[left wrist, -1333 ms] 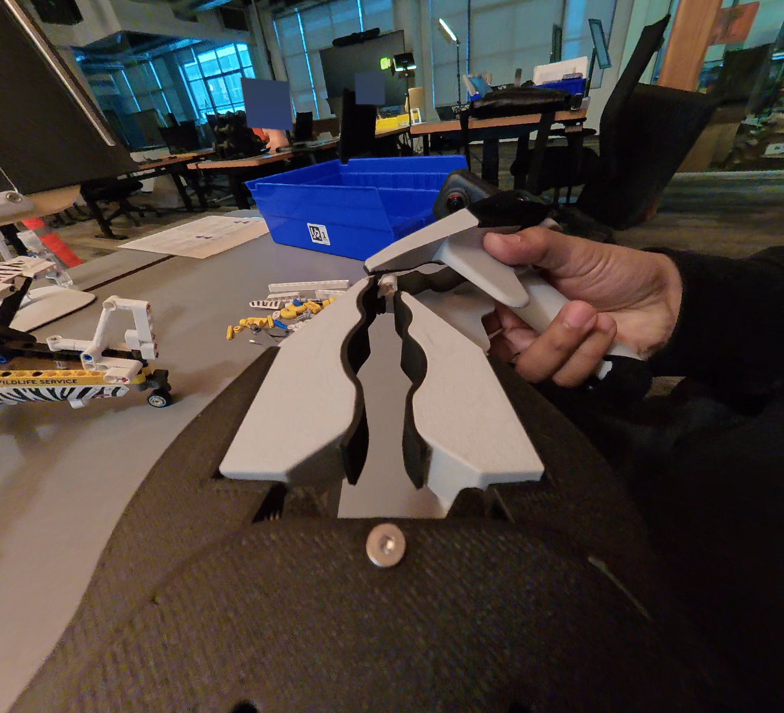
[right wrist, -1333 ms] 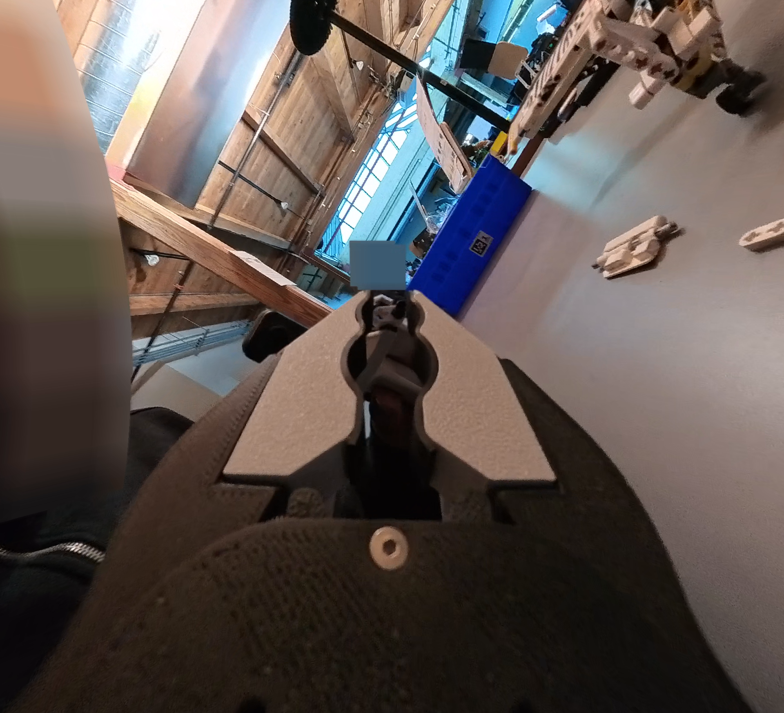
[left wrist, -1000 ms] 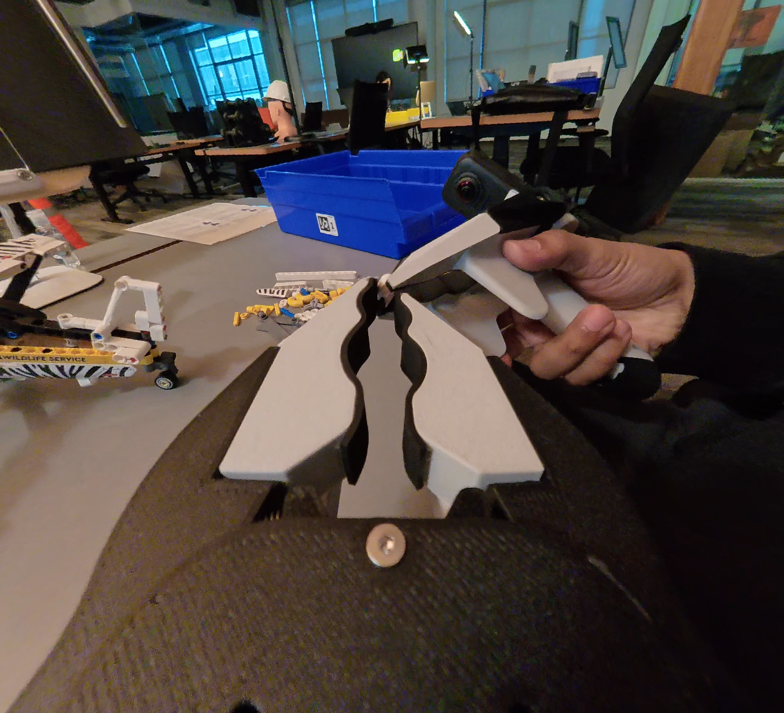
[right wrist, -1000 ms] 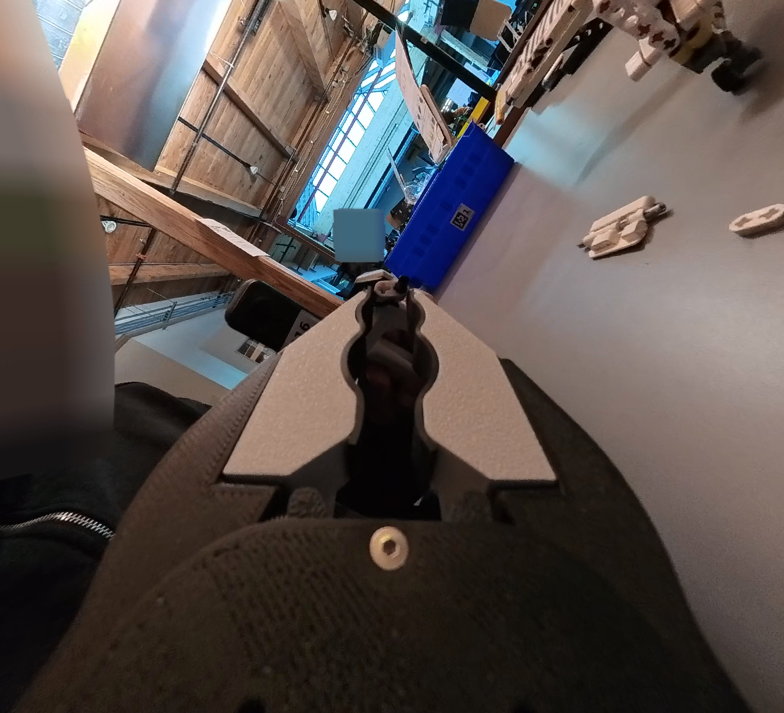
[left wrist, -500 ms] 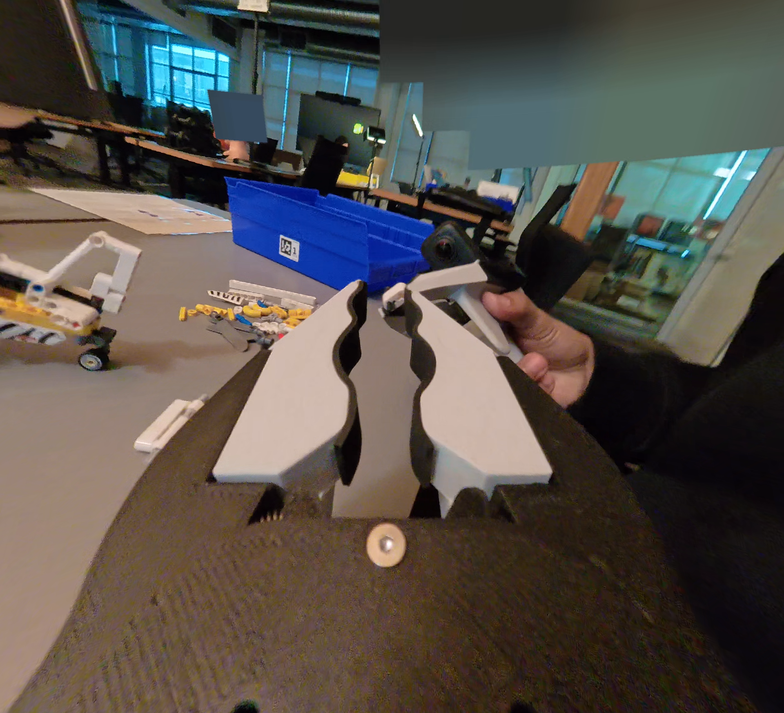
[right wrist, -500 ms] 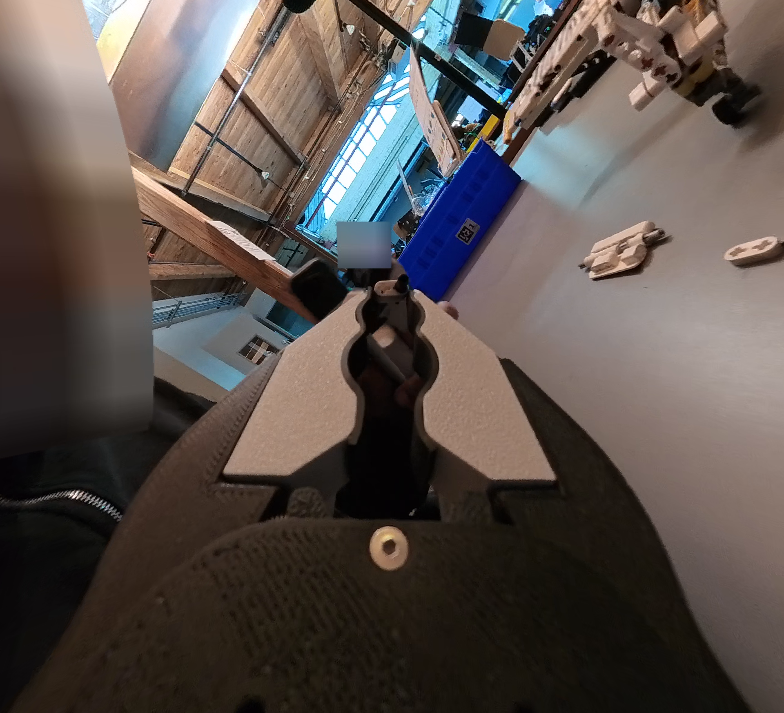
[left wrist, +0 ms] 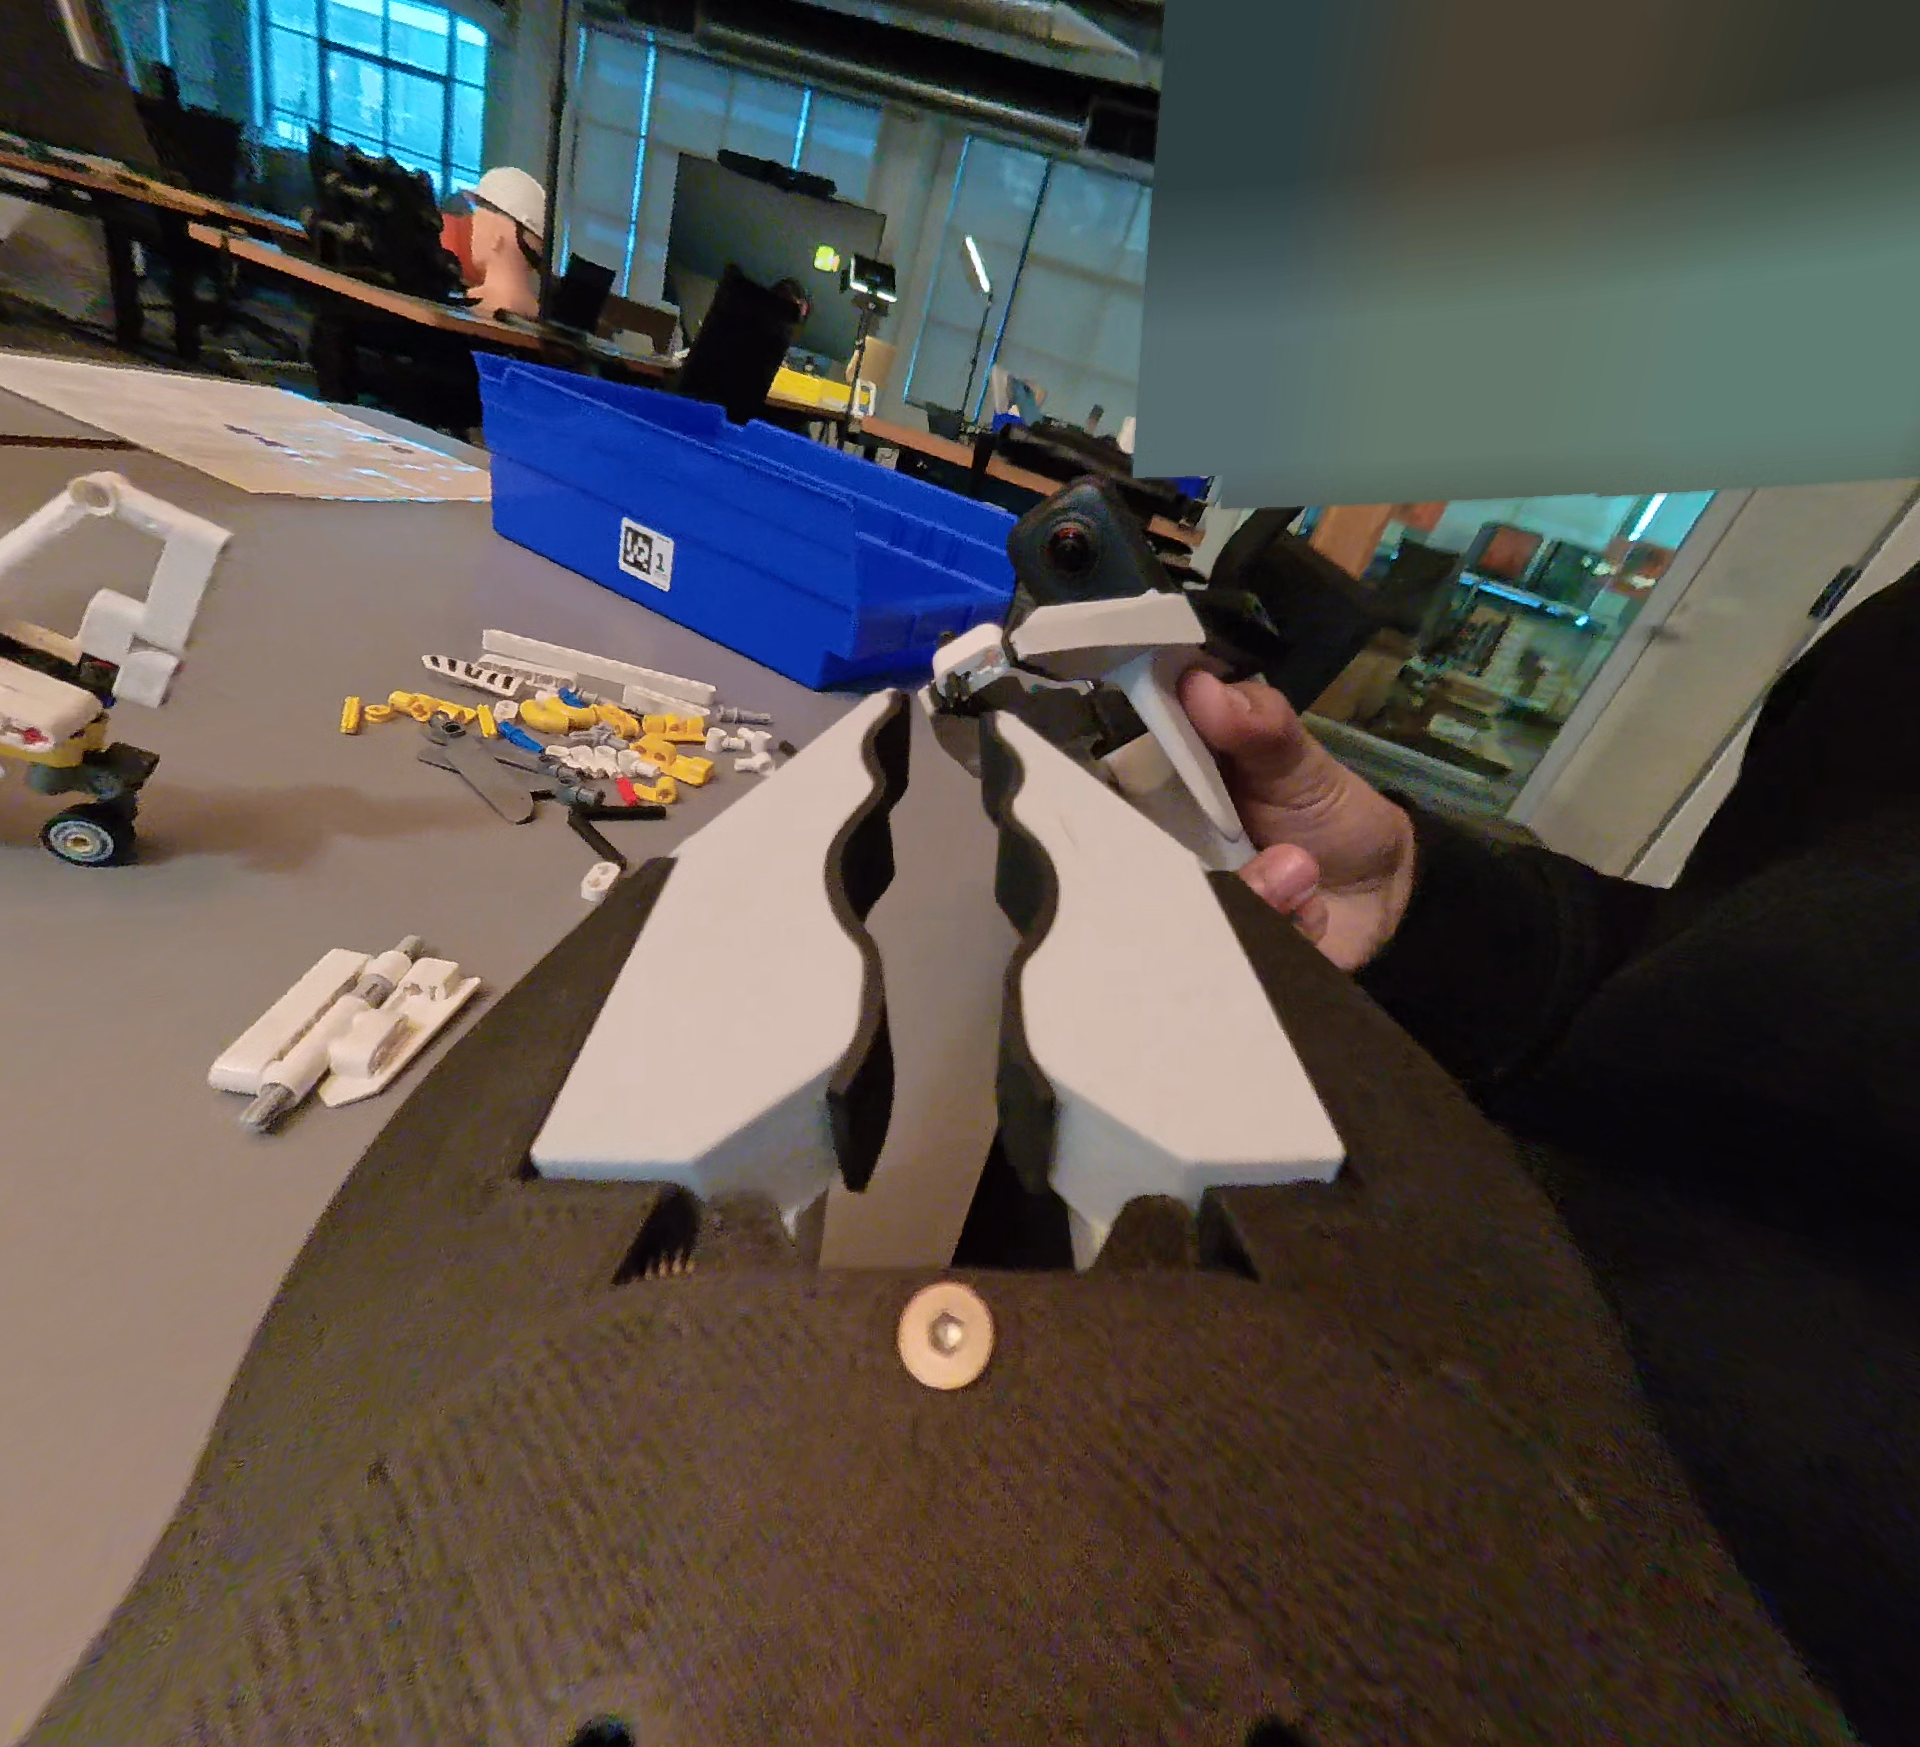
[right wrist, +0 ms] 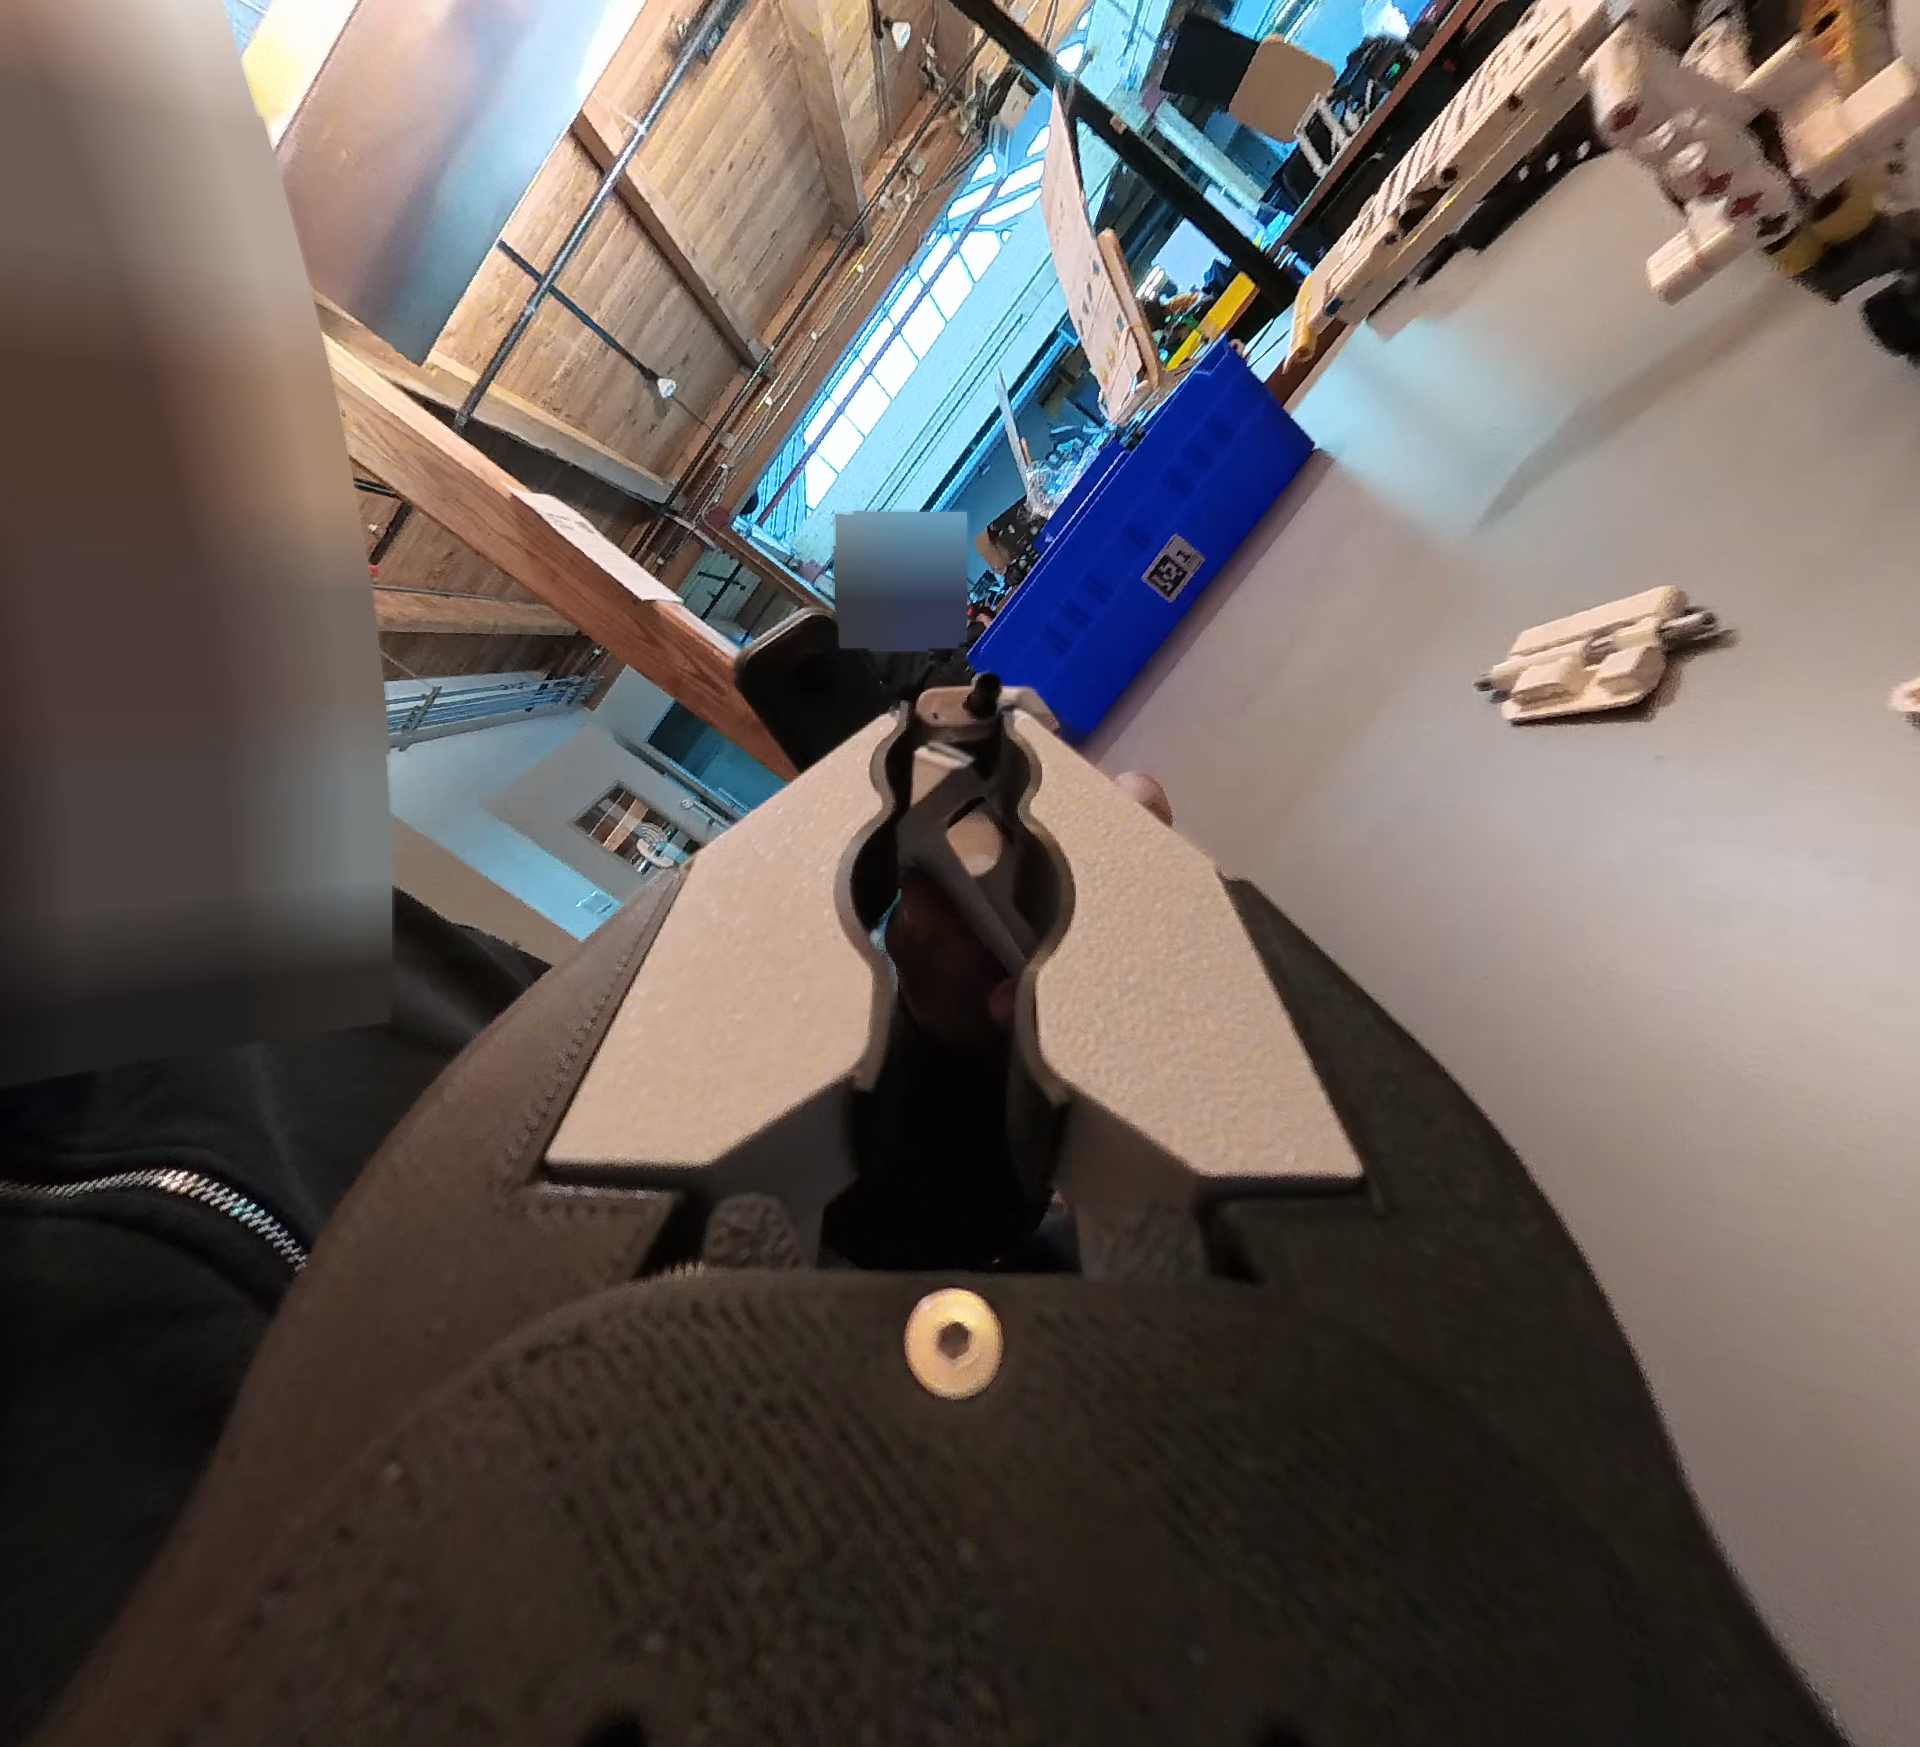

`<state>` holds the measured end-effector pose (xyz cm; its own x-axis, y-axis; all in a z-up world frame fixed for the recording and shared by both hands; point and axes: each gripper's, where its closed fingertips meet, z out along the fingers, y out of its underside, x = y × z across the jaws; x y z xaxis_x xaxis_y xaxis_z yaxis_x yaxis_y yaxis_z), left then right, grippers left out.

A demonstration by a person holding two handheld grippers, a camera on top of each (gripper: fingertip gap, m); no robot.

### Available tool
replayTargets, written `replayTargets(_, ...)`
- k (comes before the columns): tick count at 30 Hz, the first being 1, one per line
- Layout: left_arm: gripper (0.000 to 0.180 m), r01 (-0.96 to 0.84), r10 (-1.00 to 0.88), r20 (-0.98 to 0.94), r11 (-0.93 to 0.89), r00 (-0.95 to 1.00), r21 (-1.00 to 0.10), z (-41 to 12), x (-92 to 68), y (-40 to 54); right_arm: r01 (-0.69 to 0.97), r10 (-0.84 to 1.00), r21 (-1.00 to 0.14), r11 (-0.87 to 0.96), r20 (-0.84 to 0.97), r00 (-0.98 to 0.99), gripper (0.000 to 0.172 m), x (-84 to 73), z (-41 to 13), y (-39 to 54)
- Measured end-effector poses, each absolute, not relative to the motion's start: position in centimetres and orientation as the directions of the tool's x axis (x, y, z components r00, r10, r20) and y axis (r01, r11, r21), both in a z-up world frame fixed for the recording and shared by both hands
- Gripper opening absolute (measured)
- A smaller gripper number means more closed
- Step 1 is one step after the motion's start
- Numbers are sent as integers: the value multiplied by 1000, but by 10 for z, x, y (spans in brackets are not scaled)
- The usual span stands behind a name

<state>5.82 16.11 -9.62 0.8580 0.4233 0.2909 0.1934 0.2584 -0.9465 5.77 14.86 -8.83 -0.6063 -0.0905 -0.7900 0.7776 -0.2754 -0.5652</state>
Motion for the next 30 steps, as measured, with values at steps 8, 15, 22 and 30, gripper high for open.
replayTargets(8, 0, 154, 437, 262, 268, 861, -951, -92, 60, 157, 785, -108, -564, -257, -791, -603, 13, 61, -89, 144)
replayTargets(15, 7, 156, 424, 274, 291, 863, -944, -90, 60, 155, 770, -75, -590, -244, -780, -621, 12, 59, -94, 147)
replayTargets(22, 9, 421, 312, 587, 462, 747, -781, -90, 42, 140, 672, -44, -689, -273, -688, -724, 12, 59, -90, 152)
replayTargets(30, 29, 782, -16, 849, 399, 528, -479, -103, 51, 151, 127, 284, -979, -158, -168, -944, 13, 54, -81, 157)
